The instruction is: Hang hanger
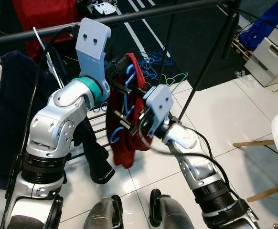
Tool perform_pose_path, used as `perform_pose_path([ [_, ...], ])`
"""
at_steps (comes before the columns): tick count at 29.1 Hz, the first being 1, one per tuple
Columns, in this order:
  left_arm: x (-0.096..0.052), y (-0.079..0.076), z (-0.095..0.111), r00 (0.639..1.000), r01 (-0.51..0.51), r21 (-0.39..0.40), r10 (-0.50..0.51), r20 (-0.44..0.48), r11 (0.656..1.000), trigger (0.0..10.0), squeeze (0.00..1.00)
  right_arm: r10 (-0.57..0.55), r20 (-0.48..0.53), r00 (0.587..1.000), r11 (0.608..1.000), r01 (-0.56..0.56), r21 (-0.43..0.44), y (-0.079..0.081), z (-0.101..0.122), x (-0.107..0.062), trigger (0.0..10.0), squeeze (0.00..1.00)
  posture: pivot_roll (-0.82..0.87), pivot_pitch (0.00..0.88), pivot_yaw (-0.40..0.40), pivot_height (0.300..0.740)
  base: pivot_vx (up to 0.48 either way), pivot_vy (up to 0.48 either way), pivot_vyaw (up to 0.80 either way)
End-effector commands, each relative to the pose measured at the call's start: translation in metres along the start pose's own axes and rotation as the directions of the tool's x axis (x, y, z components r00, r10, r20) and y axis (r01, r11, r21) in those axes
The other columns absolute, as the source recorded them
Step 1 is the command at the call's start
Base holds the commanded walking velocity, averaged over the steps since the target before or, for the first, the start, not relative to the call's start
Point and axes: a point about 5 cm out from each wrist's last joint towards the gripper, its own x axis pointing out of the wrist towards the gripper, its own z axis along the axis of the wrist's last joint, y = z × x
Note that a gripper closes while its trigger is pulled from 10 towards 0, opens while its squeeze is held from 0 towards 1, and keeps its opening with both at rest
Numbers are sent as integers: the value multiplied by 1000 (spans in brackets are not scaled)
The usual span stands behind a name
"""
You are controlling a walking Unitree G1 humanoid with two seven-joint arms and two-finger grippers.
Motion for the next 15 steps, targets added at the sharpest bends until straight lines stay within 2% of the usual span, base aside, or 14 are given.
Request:
perform_pose_path([
  [1,-3,-6,7,999,22,4,-22,30,1000,10000,0,-4,9,1000,1000,4,28,0,1,0,10000,0,-129,139,61,740,0,0,0],
  [12,-3,-11,17,998,38,-23,-36,56,999,10000,0,0,-11,1000,998,0,57,-2,-10,8,10000,0,-124,146,58,740,0,0,0],
  [13,-3,-12,19,997,41,-30,-40,59,999,10000,0,7,-22,1000,998,-6,59,-2,-13,8,8588,0,-124,146,58,740,0,0,0],
  [15,-3,-12,19,997,41,-30,-40,59,999,10000,0,7,-22,1000,998,-6,59,-2,-13,8,8588,0,-124,146,58,740,0,0,0],
])
